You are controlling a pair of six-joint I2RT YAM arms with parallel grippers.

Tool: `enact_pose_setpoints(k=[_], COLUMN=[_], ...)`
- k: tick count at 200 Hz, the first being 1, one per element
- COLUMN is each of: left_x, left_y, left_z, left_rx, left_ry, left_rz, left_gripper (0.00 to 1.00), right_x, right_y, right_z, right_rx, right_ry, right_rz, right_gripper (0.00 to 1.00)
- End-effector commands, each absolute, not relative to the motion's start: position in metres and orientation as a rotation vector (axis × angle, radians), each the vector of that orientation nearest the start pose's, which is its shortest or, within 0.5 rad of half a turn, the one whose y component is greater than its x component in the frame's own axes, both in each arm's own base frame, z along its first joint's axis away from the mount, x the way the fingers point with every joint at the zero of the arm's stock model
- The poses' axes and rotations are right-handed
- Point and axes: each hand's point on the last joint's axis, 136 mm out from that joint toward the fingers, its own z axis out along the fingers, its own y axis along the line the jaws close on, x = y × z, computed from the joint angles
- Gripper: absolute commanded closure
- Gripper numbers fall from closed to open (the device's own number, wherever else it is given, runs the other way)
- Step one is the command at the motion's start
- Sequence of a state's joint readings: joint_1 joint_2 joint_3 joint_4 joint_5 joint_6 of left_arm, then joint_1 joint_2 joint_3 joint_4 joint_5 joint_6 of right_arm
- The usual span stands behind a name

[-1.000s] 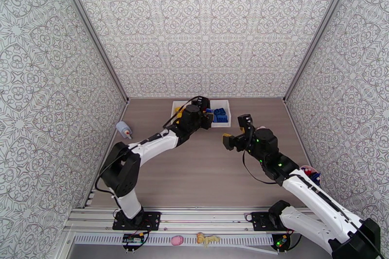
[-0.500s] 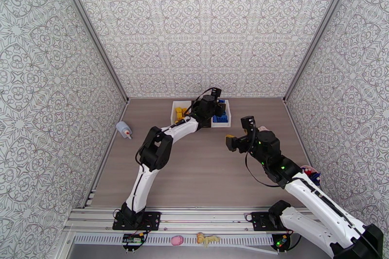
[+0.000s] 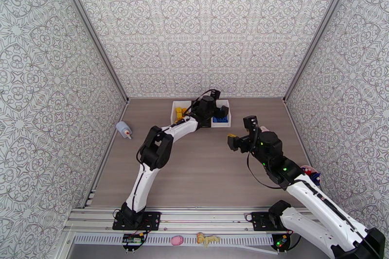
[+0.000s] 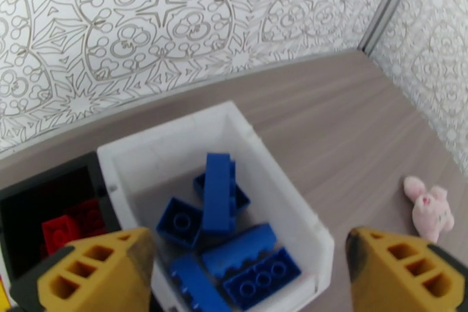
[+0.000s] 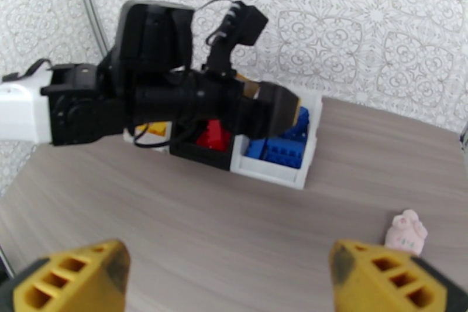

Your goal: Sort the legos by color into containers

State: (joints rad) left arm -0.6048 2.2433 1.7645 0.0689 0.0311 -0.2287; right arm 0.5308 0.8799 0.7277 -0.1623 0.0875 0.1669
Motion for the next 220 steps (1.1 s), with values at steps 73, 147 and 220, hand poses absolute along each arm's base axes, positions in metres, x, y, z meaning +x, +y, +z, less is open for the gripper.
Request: enact_pose_setpoints(k=[73, 147, 220], left_x=[0.408, 0.362, 0.372], left_y=[-0.245, -0.128, -0.015], left_z=[0.211, 0.198, 0.149], left_rx=[0.432, 0.361, 0.099], left_ry=[1.849, 1.828, 1.819], left_rz=[-0.289, 0.072, 0.242], left_gripper=[0.00, 0.00, 0.00], right_x=[0.345, 0.375, 0.396], right_y=[0.094, 0.018, -0.006], right_z=[0.225, 0.184, 0.149], right_rx=[-0.063, 0.128, 0.099], right_ry=[1.836, 1.838, 1.848], right_rz=[0.117, -0.099, -0.152], right_gripper=[0.05, 0.02, 0.00])
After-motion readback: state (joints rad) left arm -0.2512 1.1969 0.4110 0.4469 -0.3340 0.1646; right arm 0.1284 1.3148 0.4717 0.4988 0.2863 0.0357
